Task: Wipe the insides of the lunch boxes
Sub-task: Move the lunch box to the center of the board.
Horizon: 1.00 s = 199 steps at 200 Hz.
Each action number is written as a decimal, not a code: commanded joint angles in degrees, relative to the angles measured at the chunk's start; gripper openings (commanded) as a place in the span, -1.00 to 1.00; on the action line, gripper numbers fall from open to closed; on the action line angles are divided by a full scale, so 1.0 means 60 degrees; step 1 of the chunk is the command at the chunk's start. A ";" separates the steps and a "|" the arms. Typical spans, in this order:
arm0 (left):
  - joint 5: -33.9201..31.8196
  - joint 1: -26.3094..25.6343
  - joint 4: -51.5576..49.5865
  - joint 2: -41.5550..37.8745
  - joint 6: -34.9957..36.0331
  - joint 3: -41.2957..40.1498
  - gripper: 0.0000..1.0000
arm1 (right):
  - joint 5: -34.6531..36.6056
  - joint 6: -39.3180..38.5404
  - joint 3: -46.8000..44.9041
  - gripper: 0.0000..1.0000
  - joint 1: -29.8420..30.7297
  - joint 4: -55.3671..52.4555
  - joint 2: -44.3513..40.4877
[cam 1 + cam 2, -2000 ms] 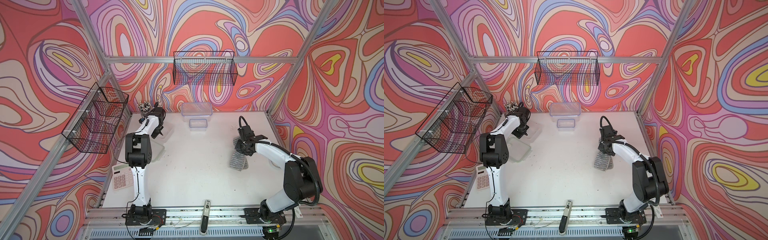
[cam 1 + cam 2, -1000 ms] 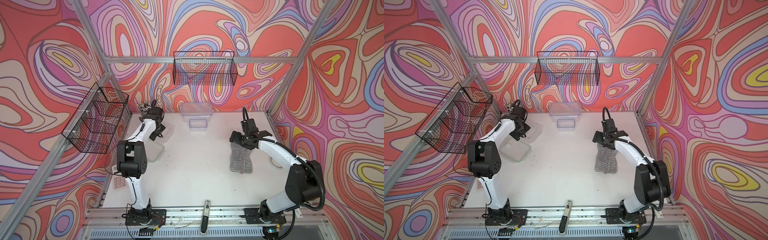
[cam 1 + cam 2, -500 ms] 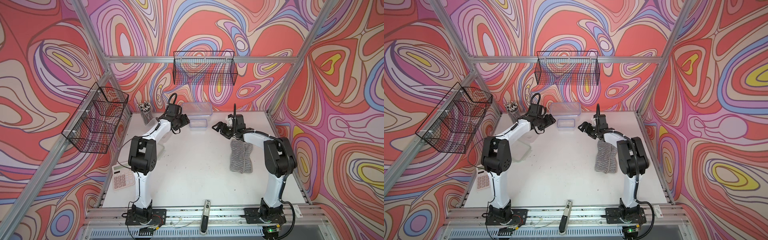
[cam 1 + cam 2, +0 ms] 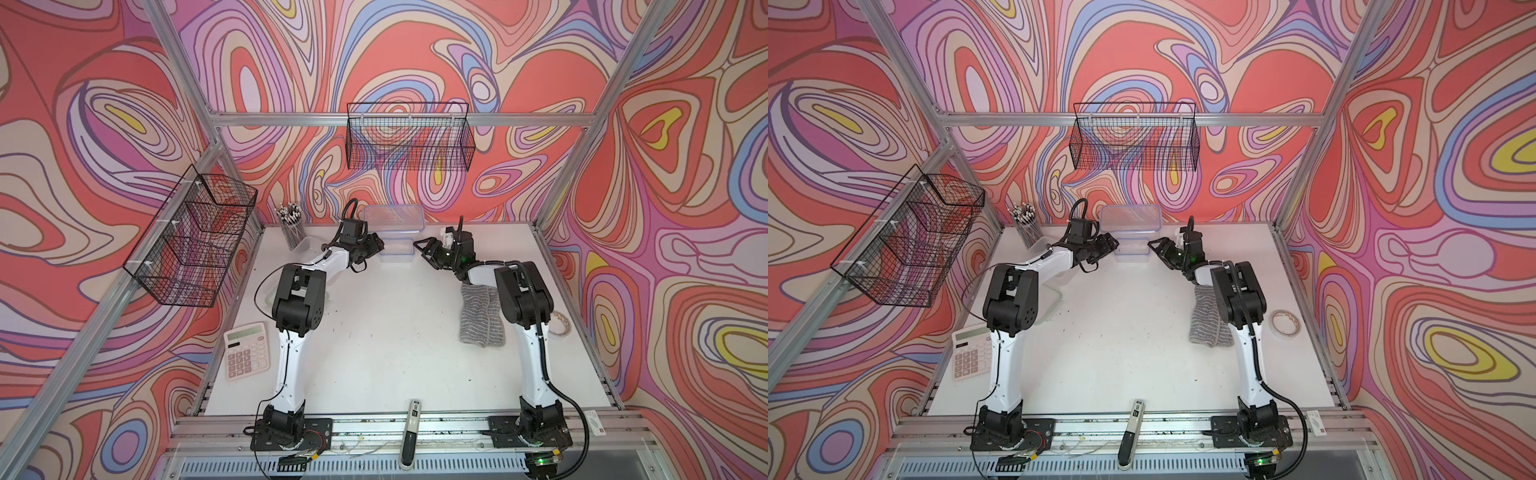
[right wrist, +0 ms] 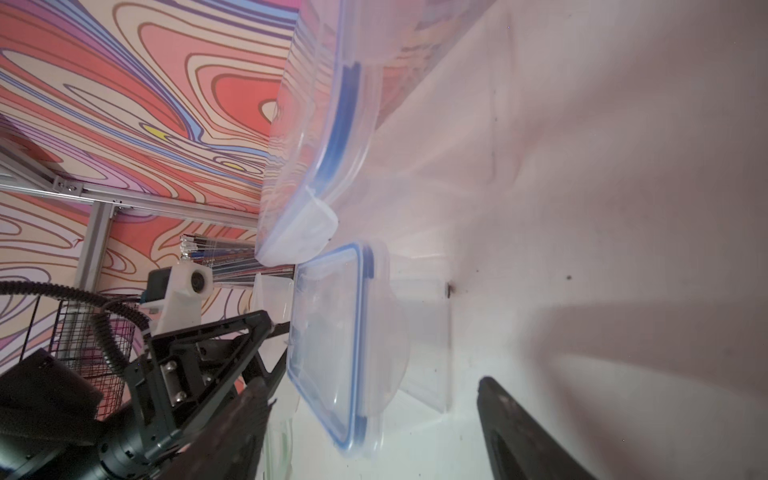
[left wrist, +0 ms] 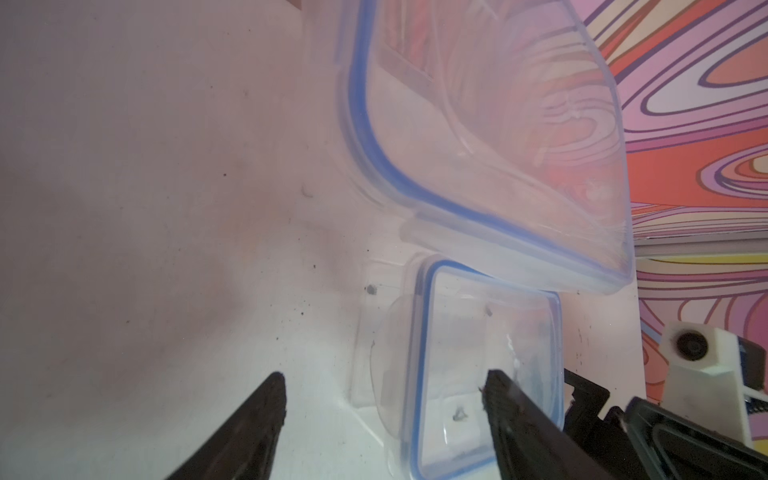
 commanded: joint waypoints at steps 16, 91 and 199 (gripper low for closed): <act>-0.0115 0.0023 0.0687 0.0521 -0.0545 0.0546 0.55 | -0.0071 0.0639 0.0650 0.50 -0.0006 0.0655 0.0596; 0.0258 -0.0241 0.0451 0.1351 -0.0693 0.1623 0.44 | 0.0004 0.1062 0.1422 0.17 0.0313 0.0721 0.1353; 0.0665 -0.0559 0.0492 0.0853 -0.0597 0.0599 0.04 | 0.0033 0.0966 0.0439 -0.30 0.0690 0.0988 0.0810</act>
